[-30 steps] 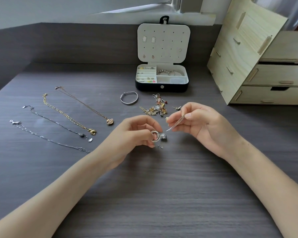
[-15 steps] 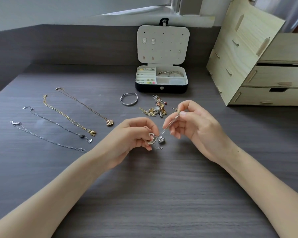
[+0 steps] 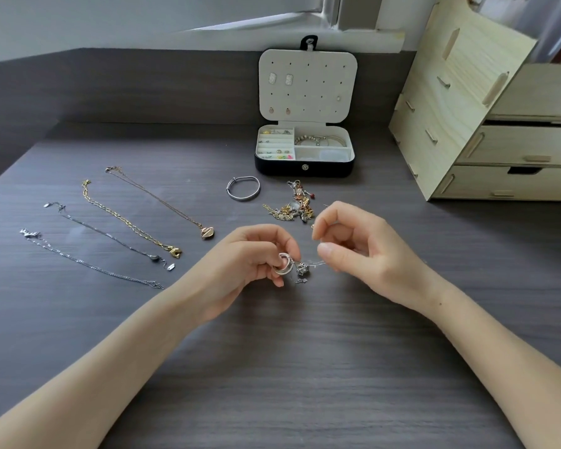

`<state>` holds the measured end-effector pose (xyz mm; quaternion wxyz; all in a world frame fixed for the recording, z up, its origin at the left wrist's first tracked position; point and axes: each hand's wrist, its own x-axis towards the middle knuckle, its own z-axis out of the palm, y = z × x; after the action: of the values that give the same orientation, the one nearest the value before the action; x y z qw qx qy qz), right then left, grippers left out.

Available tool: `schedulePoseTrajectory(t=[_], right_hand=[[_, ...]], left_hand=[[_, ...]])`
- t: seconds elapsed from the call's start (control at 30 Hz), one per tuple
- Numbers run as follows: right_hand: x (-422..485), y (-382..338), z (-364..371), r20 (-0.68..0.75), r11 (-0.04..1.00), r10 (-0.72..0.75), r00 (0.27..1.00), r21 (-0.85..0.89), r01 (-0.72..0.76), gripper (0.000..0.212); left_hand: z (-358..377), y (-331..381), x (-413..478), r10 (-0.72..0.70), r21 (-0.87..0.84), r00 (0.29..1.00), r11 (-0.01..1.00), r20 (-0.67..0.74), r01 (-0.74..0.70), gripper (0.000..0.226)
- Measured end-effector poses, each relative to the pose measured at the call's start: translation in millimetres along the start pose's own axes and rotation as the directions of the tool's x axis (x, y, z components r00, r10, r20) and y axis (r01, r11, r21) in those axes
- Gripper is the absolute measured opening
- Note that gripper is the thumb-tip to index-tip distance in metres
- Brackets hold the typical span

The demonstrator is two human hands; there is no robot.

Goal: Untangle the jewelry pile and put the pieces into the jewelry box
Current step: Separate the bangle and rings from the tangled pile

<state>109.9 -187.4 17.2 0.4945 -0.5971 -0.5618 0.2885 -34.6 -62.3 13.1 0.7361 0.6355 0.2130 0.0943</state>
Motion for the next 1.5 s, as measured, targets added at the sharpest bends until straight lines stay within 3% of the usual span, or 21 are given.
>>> schedulePoseTrajectory(t=[0.13, 0.3, 0.73, 0.83, 0.93, 1.1, 1.3, 1.5], right_hand=[[-2, 2, -5, -0.002, 0.926, -0.163, 0.987, -0.346, 0.153, 0.02], [-2, 6, -4, 0.003, 0.719, -0.304, 0.953, -0.656, 0.231, 0.03], [0, 15, 9, -0.001, 0.502, -0.347, 0.938, -0.845, 0.185, 0.028], [2, 14, 14, 0.01, 0.474, -0.351, 0.936, -0.86, 0.187, 0.012], [3, 13, 19, 0.051, 0.475, -0.298, 0.953, -0.859, 0.194, 0.018], [3, 11, 26, 0.019, 0.576, -0.226, 0.974, -0.804, 0.149, 0.041], [3, 11, 24, -0.02, 0.6, -0.257, 0.966, -0.787, 0.143, 0.03], [-1, 1, 13, -0.118, 0.669, -0.229, 0.966, -0.74, 0.068, 0.023]], left_hand=[[-1, 0, 0, 0.018, 0.001, 0.999, 1.0, -0.048, -0.018, 0.017], [-1, -1, 0, 0.042, 0.015, 0.996, 0.999, -0.079, -0.041, 0.017], [-1, 1, -1, 0.087, 0.074, 0.993, 0.994, -0.08, -0.081, 0.018], [-2, 1, -2, 0.088, 0.08, 0.993, 0.993, -0.075, -0.082, 0.019], [-2, 2, -1, 0.082, 0.071, 0.993, 0.995, -0.081, -0.076, 0.018], [-1, 3, -1, 0.067, 0.05, 0.995, 0.997, -0.073, -0.064, 0.018], [-2, 4, -2, 0.064, -0.001, 0.996, 0.998, -0.066, -0.064, 0.018], [-4, 4, -1, 0.1, 0.083, 0.989, 0.992, -0.11, -0.091, 0.016]])
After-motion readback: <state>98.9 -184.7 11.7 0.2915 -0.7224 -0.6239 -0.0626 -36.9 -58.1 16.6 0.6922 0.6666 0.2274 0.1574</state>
